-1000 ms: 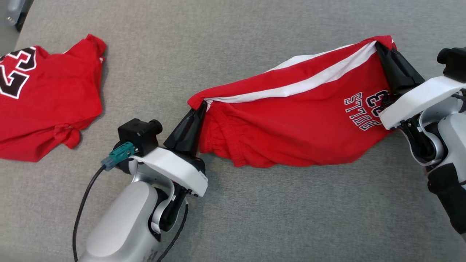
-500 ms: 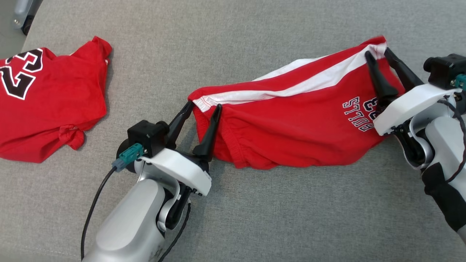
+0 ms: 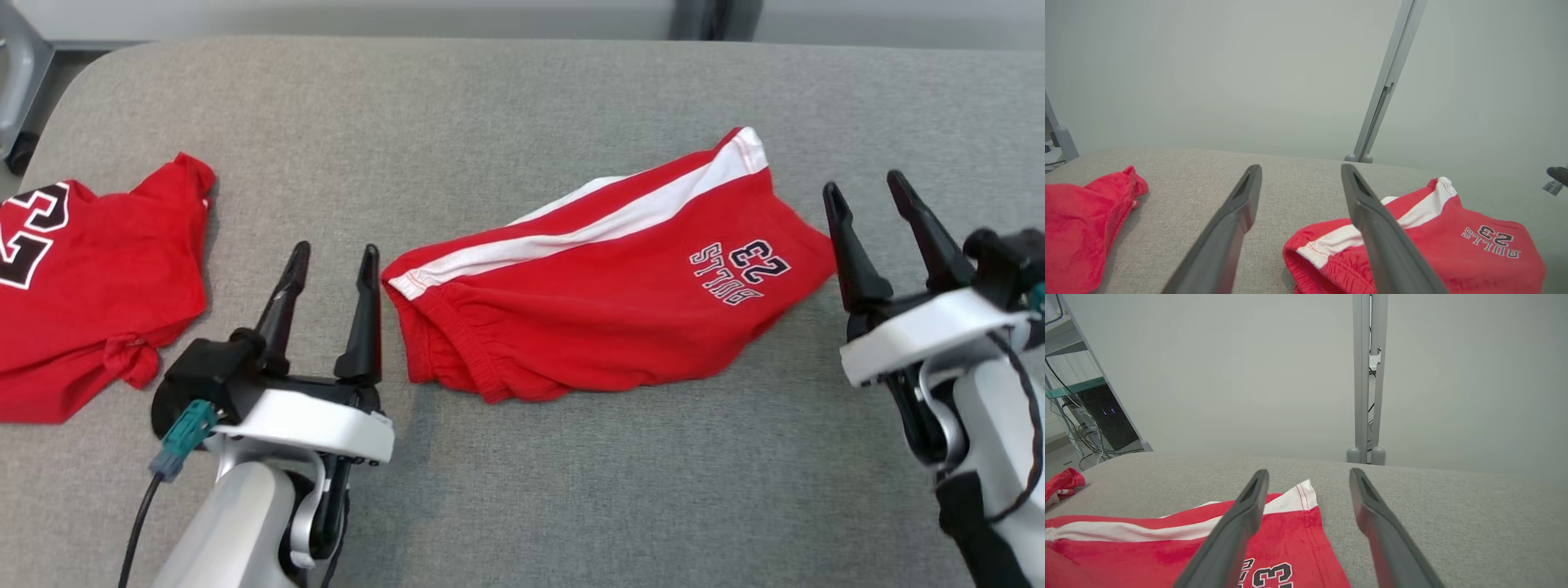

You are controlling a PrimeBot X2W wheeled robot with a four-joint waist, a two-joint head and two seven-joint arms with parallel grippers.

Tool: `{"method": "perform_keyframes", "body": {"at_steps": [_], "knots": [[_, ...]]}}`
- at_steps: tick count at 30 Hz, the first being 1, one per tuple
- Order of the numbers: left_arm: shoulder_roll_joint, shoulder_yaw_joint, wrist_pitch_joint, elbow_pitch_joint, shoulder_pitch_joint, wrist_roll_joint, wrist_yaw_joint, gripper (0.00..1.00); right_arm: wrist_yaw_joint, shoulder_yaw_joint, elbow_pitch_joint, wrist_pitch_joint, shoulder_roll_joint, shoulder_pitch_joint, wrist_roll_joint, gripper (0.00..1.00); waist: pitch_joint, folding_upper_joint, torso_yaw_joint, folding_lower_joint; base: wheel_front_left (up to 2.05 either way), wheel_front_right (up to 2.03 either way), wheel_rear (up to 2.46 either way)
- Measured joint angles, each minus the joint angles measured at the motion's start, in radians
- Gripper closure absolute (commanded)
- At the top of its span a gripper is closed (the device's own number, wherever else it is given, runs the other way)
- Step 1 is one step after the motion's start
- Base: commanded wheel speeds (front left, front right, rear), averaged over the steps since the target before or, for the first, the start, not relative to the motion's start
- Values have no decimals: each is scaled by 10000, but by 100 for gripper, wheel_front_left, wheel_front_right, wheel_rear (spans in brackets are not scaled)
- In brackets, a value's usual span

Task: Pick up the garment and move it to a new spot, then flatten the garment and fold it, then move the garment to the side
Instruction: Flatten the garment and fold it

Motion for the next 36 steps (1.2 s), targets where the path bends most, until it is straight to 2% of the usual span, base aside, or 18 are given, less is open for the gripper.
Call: {"method": "perform_keyframes", "body": {"at_steps": [7, 14, 30, 36], "knots": [[58, 784, 0, -324, 922, 506, 46, 0, 0, -993, -1365, 0, 587, 1857, -997, 0, -437, 0, -352, 0, 0, 0, 0], [-48, 1135, 0, -173, 1680, 736, -104, 0, 0, -1308, -2056, 0, 1045, 3038, -1300, 0, -737, 0, -612, 0, 0, 0, 0], [-343, 1344, 0, 113, 1730, 1020, -477, 0, 0, -1375, -2199, 0, 1133, 3212, -1442, 0, -756, 0, -586, 0, 0, 0, 0], [-445, 1323, 0, 150, 1581, 1108, -617, 0, 0, -1482, -1883, 0, 976, 3027, -1423, 0, -611, 0, -438, 0, 0, 0, 0]]}}
